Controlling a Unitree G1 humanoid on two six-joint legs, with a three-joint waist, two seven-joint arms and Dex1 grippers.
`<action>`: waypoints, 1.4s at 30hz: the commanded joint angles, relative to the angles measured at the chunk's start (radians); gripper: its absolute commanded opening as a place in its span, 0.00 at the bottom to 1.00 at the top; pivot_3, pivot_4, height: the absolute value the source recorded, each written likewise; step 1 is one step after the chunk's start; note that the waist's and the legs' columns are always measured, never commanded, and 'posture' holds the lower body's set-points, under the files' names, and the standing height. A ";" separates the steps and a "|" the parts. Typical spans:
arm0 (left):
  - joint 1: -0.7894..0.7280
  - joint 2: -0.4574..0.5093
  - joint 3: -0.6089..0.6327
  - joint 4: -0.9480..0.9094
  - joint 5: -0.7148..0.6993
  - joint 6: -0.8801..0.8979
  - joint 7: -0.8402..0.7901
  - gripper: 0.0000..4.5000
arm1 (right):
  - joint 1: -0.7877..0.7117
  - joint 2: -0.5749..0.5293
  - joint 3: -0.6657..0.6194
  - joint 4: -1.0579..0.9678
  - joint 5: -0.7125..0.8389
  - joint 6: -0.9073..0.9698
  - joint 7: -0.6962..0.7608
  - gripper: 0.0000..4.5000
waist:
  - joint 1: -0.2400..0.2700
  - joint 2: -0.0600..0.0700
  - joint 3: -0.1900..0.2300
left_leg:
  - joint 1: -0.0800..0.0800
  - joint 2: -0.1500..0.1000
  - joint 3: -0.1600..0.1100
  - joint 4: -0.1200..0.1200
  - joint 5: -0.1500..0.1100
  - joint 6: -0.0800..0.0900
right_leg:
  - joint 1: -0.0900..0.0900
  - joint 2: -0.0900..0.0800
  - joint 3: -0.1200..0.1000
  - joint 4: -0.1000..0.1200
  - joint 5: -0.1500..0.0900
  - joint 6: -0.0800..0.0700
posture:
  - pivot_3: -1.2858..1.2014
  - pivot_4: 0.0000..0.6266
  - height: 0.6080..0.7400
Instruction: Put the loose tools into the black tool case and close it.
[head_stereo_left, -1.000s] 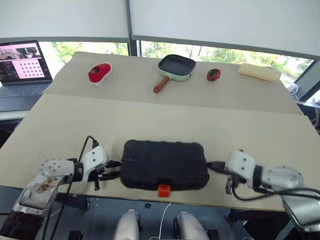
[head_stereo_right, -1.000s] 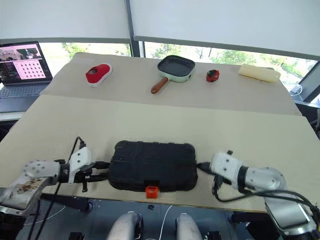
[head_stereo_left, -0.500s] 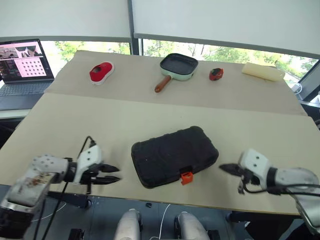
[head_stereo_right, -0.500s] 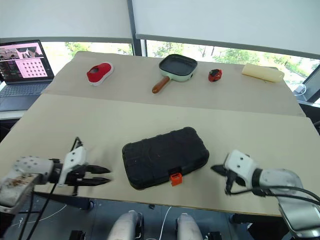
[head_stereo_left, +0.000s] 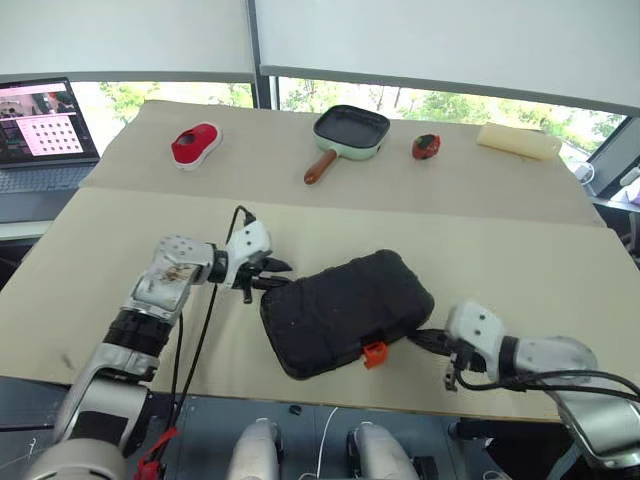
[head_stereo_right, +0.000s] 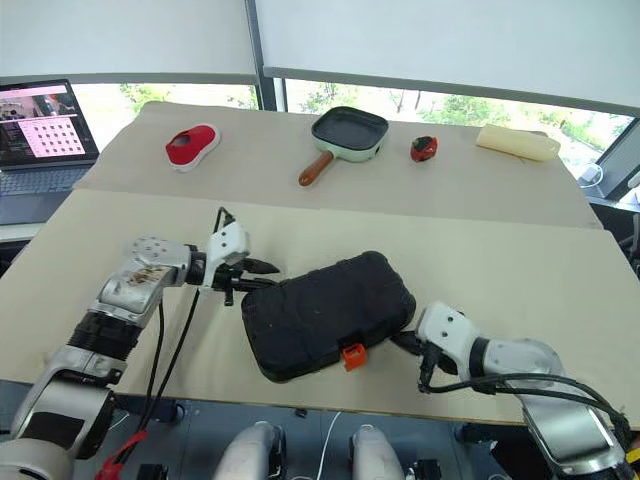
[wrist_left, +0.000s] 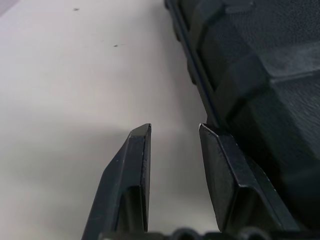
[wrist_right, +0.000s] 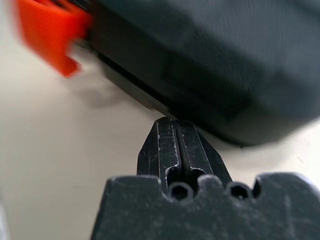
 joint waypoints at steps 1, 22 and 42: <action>0.016 0.011 -0.021 -0.073 -0.024 0.015 -0.080 0.36 | -0.057 0.027 -0.006 0.025 -0.044 -0.025 -0.065 0.00 | -0.001 0.000 0.000 | 0.000 0.000 0.000 0.000 0.000 0.000 | 0.000 0.000 0.000 0.000 0.000 0.000 | 0.52 0.24 1.00; -0.099 -0.144 -0.254 -0.070 0.093 -0.199 -0.169 0.36 | 0.146 -0.099 -0.067 -0.268 0.121 0.134 0.069 0.00 | 0.014 0.003 -0.001 | 0.000 -0.001 -0.003 0.002 0.000 0.000 | 0.003 0.001 -0.001 0.000 0.001 0.001 | 0.52 0.24 1.00; -0.105 -0.166 -0.258 0.018 0.117 -0.317 -0.171 0.36 | -0.034 0.049 0.120 -0.148 0.010 0.131 -0.086 0.00 | 0.010 0.005 -0.008 | 0.013 -0.001 -0.003 0.002 0.000 0.000 | 0.016 0.000 0.000 -0.001 -0.001 0.000 | 0.52 0.24 1.00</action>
